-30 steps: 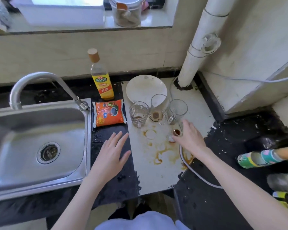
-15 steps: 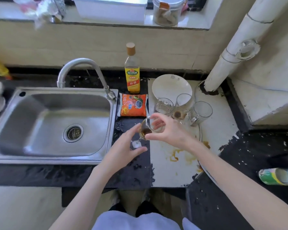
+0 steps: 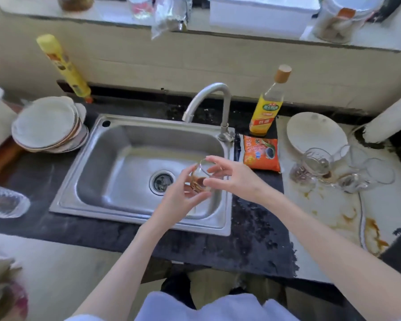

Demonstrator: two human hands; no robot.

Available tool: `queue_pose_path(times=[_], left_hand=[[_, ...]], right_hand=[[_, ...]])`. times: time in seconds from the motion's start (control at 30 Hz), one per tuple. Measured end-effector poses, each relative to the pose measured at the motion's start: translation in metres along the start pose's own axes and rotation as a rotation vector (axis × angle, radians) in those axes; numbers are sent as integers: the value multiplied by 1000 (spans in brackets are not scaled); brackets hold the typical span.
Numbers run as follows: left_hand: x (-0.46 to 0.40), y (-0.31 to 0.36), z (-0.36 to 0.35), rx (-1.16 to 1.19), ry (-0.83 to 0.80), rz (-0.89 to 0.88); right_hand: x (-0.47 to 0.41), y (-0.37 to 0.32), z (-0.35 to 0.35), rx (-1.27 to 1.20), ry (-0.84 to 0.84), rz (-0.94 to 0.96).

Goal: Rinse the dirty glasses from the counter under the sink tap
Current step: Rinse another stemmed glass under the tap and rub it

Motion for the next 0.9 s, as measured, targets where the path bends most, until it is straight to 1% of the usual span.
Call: queue_pose_path(times=[0.13, 0.23, 0.3, 0.37, 0.47, 0.57, 0.63, 0.77, 0.9], left_hand=[[-14, -27, 47, 3, -26, 29], [-22, -40, 68, 7, -34, 66], [-26, -46, 76, 4, -40, 92], [-31, -51, 79, 5, -43, 108], [-40, -59, 80, 25, -49, 138], [-47, -61, 80, 48, -46, 153], [-50, -60, 81, 60, -35, 150], [-64, -63, 85, 41, -28, 179], [-81, -65, 82, 63, -19, 196]], right_hand=[[-28, -15, -27, -166, 78, -49], [-41, -19, -31, -191, 126, -99], [-50, -12, -31, -149, 130, -162], [-60, 1, -26, -44, 157, -237], [-73, 21, -14, 64, 230, -349], [-87, 35, 0, 166, 307, -411], [-96, 39, 9, 218, 357, -417], [-119, 42, 25, 216, 443, -393], [-140, 52, 36, 258, 434, -402]])
Point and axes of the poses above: each hand's wrist, its own x-axis away from the middle knuckle, its own z-axis out of the back of the hand, y = z × x, the point moved 1 cm from there along -x, towards the middle knuckle, and after that the axes turned 3 degrees about -y, right-handed, at the moved point
